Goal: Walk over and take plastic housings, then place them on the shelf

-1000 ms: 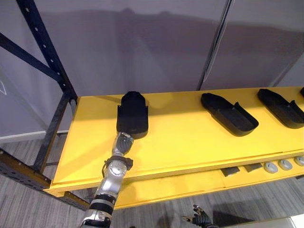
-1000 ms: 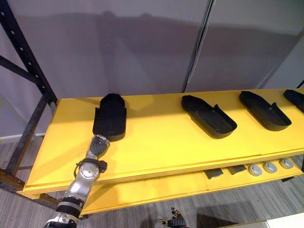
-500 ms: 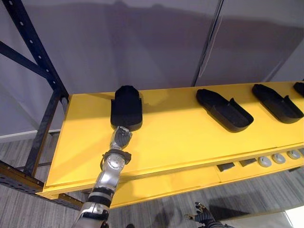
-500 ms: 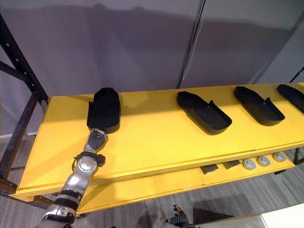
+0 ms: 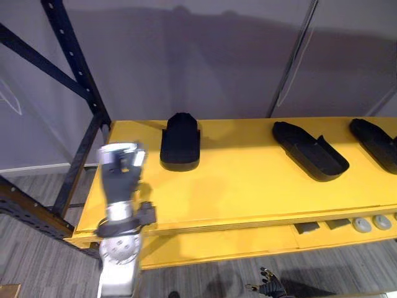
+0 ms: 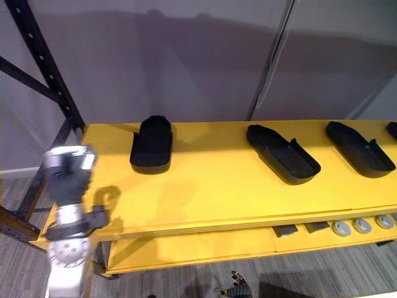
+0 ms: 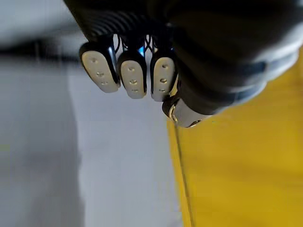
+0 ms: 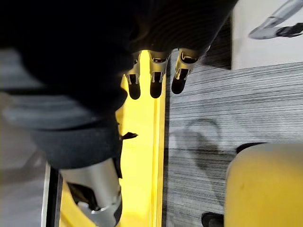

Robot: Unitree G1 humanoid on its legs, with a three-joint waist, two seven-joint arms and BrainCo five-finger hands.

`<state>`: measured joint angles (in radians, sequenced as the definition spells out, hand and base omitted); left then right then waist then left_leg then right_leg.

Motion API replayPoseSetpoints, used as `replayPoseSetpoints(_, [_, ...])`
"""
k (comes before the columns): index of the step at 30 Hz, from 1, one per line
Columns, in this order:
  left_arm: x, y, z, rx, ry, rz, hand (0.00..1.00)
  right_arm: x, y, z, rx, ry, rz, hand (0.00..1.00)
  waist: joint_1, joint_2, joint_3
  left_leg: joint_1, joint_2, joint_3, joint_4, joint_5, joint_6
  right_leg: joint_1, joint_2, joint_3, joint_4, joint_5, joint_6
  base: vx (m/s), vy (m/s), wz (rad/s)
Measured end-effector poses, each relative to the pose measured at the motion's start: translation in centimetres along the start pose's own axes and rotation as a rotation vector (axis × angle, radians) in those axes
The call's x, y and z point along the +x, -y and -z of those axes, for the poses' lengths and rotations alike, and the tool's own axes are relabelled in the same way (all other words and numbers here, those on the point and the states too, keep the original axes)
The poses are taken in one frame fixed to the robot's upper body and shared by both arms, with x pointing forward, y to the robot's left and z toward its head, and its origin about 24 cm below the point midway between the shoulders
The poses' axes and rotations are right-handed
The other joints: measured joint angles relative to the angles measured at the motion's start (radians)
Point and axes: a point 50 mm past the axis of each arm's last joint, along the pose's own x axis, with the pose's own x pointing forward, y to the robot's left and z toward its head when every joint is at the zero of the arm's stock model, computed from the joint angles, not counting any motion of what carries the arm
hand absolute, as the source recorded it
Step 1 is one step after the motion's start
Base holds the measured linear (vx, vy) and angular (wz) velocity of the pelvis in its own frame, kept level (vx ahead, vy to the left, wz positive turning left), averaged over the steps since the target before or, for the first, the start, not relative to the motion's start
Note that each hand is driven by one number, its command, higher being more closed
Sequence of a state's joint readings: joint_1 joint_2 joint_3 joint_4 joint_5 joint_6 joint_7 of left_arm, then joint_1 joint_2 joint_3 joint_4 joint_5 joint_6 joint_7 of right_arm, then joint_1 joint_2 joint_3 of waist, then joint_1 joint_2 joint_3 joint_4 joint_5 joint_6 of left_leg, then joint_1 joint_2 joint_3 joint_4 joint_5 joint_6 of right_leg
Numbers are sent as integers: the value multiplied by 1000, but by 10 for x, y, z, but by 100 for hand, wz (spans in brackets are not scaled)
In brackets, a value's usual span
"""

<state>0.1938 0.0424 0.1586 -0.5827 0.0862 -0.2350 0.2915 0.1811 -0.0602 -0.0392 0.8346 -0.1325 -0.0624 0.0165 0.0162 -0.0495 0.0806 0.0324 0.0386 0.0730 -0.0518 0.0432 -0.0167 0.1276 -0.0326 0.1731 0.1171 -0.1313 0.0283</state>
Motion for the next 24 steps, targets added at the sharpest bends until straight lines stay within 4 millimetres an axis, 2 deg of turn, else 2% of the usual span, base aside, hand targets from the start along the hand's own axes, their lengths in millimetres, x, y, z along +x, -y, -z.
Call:
replayPoseSetpoints(1, [-6, -18, 6, 24, -51, -86, 100, 0, -2, 1, 4, -1, -1, 0, 8, 3, -4, 0, 1, -6, 0, 0, 0, 2, 1, -6, 2, 0, 0, -45, -3, 14])
replayPoseSetpoints(4, [-25, -47, 22, 123, -182, -193, 100, -2, -9, 1, 21, 5, -12, 0, 23, 3, -8, -3, 6, -17, 3, 0, 0, 3, 4, -45, 13, 0, 0, -51, -12, 24])
replayPoseSetpoints(6, [-41, -62, 41, 195, -322, -219, 100, -2, -15, 0, 10, 6, -27, 0, 31, 5, -10, -4, 9, -17, 7, 0, 0, 7, 5, -53, 16, 0, 0, -43, -12, 16])
replayPoseSetpoints(8, [-71, -78, 74, 277, -555, -239, 100, -2, -23, -2, -32, 10, -57, 0, 38, 8, -14, -22, 14, -17, 36, -3, -2, 5, 9, -53, 17, 0, 0, -65, -4, 3])
replayPoseSetpoints(9, [-77, -80, 81, 286, -605, -239, 100, -2, -25, -2, -39, 12, -64, 0, 39, 8, -14, -28, 15, -17, 47, -6, -4, 4, 10, -53, 17, 0, 0, -73, -2, 0])
replayPoseSetpoints(11, [-114, -90, 112, 337, -849, -229, 100, -1, -27, -5, -67, 13, -77, 0, 39, 8, -15, -60, 22, -15, 103, -27, -9, -1, 13, -56, 12, -1, -1, -88, -3, -4])
replayPoseSetpoints(13, [-138, -92, 128, 386, -987, -188, 100, -1, -27, -7, -72, 20, -78, 0, 38, 7, -16, -84, 23, -8, 143, -38, -12, -10, 12, -64, 11, -15, -12, -85, -10, -5])
replayPoseSetpoints(15, [-161, -88, 141, 400, -1109, -127, 100, -1, -26, -10, -72, 32, -73, 0, 35, 8, -11, -88, 29, -6, 177, -44, -16, -16, 12, -73, 21, -24, 0, -102, 1, 5])
replayPoseSetpoints(16, [-176, -84, 147, 396, -1177, -94, 0, -1, -25, -10, -73, 32, -70, 0, 35, 12, -9, -89, 28, -6, 188, -47, -16, -18, 12, -74, 36, -38, 10, -101, 6, 6])
replayPoseSetpoints(20, [-206, -70, 161, 395, -1319, 28, 0, -1, -25, -11, -64, 39, -60, 0, 38, 12, -11, -122, 22, -7, 227, -63, -7, -34, 8, -78, 50, -54, 17, -61, 39, 4])
replayPoseSetpoints(24, [-215, -65, 168, 394, -1369, 64, 0, -1, -24, -11, -37, 38, -44, 0, 37, 12, -11, -134, 10, -2, 247, -80, 1, -37, -3, -75, 50, -60, 26, -1, 65, -1])
